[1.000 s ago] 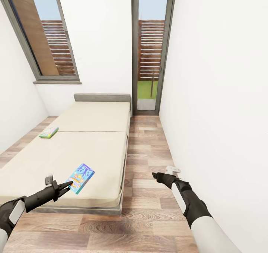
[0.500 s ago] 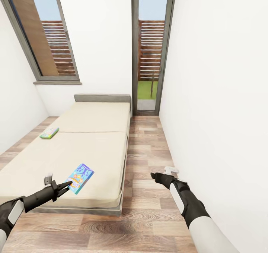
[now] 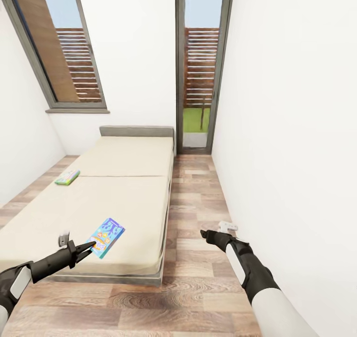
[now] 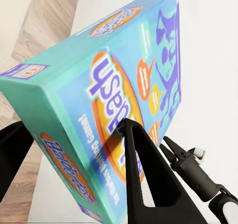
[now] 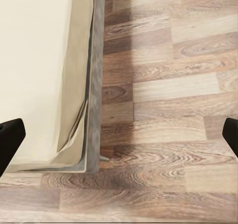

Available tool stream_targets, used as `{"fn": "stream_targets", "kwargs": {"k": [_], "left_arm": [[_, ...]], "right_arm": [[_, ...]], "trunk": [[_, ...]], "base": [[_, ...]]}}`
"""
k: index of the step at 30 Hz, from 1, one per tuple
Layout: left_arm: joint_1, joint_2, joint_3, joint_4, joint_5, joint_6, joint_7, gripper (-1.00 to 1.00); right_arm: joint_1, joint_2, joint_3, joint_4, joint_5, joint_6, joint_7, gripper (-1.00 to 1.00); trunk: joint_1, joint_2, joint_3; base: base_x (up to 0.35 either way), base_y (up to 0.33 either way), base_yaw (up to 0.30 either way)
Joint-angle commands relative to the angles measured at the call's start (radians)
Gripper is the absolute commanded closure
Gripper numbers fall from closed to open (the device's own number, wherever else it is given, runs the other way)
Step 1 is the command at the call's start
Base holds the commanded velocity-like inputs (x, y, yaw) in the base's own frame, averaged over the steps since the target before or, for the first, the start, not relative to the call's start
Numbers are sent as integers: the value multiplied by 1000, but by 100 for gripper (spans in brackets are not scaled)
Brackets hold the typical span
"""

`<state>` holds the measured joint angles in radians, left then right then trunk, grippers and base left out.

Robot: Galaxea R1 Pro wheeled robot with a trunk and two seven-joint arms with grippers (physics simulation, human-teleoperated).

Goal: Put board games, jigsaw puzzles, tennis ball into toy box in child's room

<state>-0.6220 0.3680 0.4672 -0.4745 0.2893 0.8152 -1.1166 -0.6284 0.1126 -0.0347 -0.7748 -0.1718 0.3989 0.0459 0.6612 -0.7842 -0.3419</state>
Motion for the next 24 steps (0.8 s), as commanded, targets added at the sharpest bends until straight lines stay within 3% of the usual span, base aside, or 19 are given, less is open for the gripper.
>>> {"fn": "stream_targets", "kwargs": {"k": [1,6,13,19,24], "left_arm": [[-1,0,1,0,2,6,-2,100],[-1,0,2,0,2,7,-2,100],[-1,14,1,2,3,9,-3,100],[-1,15,2,2,4,9,-3,100],[-1,15,2,2,4,10,-3,100]], "right_arm": [[0,1,-4,-1,-3,5,3,-100],[0,1,-4,-2,-3,5,3,-100],[0,1,-4,-2,-3,5,3,-100],[0,1,-4,-3,-3,5,3,-100],[0,1,-3,-2,-3,4,3,-100]], "trunk": [[-4,6,2],[-23,41,18],[-23,41,18],[-23,41,21],[-43,76,40]], "base": [[-259,0,0],[-202,0,0],[-29,0,16],[-2,0,212],[-139,0,263]]}}
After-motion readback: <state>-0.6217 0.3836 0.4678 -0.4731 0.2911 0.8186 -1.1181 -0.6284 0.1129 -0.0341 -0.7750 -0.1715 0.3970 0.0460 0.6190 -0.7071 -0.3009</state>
